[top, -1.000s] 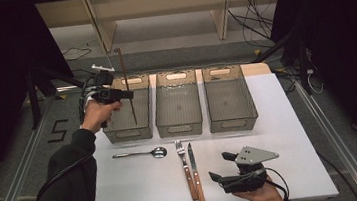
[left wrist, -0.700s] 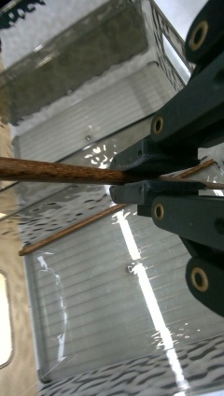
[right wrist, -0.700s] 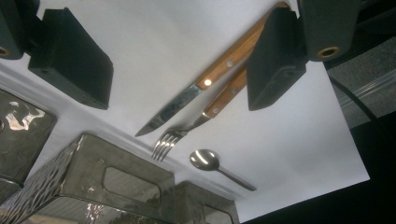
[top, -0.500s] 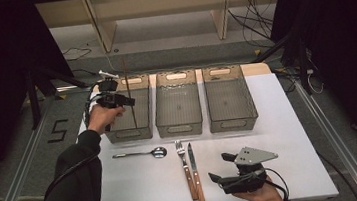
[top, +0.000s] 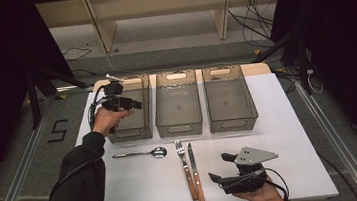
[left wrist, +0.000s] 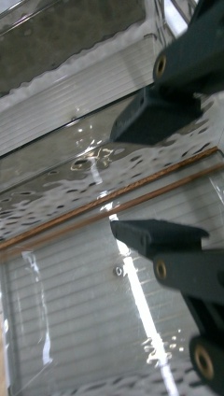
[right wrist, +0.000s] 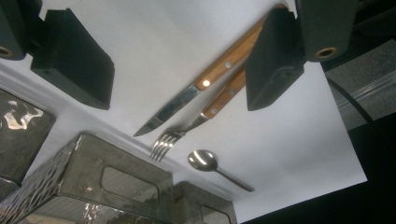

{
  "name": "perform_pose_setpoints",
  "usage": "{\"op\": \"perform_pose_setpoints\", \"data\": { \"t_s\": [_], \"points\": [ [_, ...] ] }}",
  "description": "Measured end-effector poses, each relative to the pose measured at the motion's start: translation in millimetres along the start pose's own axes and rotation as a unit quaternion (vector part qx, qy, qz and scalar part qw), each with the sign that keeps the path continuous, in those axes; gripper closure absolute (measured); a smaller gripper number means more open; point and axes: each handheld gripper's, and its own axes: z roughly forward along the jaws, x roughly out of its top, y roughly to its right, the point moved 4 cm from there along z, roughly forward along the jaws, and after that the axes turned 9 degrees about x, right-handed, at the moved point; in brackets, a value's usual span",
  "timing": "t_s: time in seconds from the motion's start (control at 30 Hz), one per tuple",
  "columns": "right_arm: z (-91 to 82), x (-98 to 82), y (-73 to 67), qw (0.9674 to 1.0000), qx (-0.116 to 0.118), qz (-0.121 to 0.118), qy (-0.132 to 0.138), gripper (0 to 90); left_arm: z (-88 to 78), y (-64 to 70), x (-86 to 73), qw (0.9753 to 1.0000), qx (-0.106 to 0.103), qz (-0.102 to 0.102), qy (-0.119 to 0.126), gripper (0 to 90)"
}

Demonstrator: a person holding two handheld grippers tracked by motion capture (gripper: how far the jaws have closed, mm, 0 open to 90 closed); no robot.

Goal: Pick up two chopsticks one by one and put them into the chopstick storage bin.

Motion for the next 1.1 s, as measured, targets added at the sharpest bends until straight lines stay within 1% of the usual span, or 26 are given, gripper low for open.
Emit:
{"op": "perform_pose_setpoints", "data": {
  "t_s": [0.07,0.1,0.17,0.23,0.3,0.37,0.4,0.43,0.53,0.6,0.63,0.7,0.73,0.8,0.83,0.87,0.9,0.93,1.0,1.07,1.1],
  "points": [
    [-0.2,0.1,-0.2,1.0000,-0.002,-0.001,0.000,24.7,-3.6,-1.1,0.2,0.9999,-0.002,-0.007,0.008,44.8],
    [-0.1,0.3,-0.1,1.0000,-0.002,-0.002,0.000,24.7,-5.2,-0.9,0.1,0.9999,-0.003,-0.008,0.011,41.0],
    [0.1,0.3,0.0,1.0000,-0.001,-0.001,0.000,24.7,-11.6,-0.5,-1.1,0.9998,-0.003,-0.003,0.018,38.3],
    [0.6,-0.1,-0.3,1.0000,-0.001,0.000,-0.002,24.6,-17.7,0.7,-1.9,0.9995,-0.003,0.001,0.030,32.8],
    [0.8,0.1,-0.5,1.0000,-0.001,0.000,-0.001,24.7,-25.6,2.3,-2.9,0.9993,-0.001,0.011,0.035,28.9],
    [1.0,0.3,-0.5,1.0000,-0.001,-0.001,0.000,24.7,-36.7,3.9,-3.3,0.9986,-0.004,0.013,0.051,25.9],
    [1.0,0.2,-0.6,1.0000,-0.001,0.000,-0.002,24.7,-42.8,5.4,-4.2,0.9981,-0.010,0.015,0.060,25.6],
    [1.3,0.0,-0.4,1.0000,-0.001,0.001,-0.002,24.7,-48.3,7.7,-5.4,0.9973,-0.017,0.015,0.070,25.2],
    [1.6,-0.3,-0.5,1.0000,-0.003,0.002,-0.003,24.6,-61.6,15.1,-13.2,0.9952,-0.032,0.030,0.087,24.2],
    [1.0,-0.3,-1.0,1.0000,-0.003,0.003,-0.002,24.6,-69.0,21.1,-20.5,0.9936,-0.043,0.044,0.094,24.2],
    [0.7,-0.4,-0.9,1.0000,-0.004,0.003,-0.002,24.7,-72.1,24.8,-24.4,0.9925,-0.046,0.056,0.098,24.2],
    [0.1,-0.8,-0.5,1.0000,-0.004,0.005,0.002,24.7,-77.9,32.2,-32.9,0.9906,-0.050,0.080,0.099,24.2],
    [-0.2,-1.1,-0.1,1.0000,-0.004,0.005,0.002,24.6,-80.6,35.6,-37.2,0.9896,-0.054,0.087,0.101,24.2],
    [-0.6,-1.7,0.4,1.0000,-0.004,0.007,0.003,24.7,-84.3,41.7,-46.1,0.9873,-0.070,0.093,0.108,24.3],
    [-1.0,-1.9,0.2,0.9999,-0.004,0.010,0.003,24.7,-84.6,44.8,-50.8,0.9867,-0.075,0.101,0.103,24.2],
    [-1.4,-2.1,0.1,0.9999,-0.004,0.010,0.004,24.7,-84.7,47.8,-55.6,0.9858,-0.075,0.114,0.098,24.3],
    [-1.6,-2.3,-0.1,0.9999,-0.003,0.009,0.005,24.6,-85.2,50.8,-60.3,0.9850,-0.075,0.122,0.096,24.2],
    [-1.8,-2.5,-0.3,0.9999,-0.003,0.009,0.006,24.7,-85.6,53.2,-64.7,0.9839,-0.080,0.129,0.095,24.2],
    [-2.4,-3.3,-1.0,0.9999,-0.003,0.011,0.004,24.7,-85.4,56.3,-72.7,0.9825,-0.092,0.131,0.095,23.1],
    [-2.7,-4.0,-1.0,0.9999,-0.003,0.010,0.006,24.7,-84.4,57.4,-78.1,0.9819,-0.097,0.129,0.099,22.1],
    [-2.8,-4.2,-0.8,0.9999,-0.004,0.010,0.007,24.7,-83.4,57.8,-81.2,0.9811,-0.103,0.129,0.102,21.9]
  ]
}}
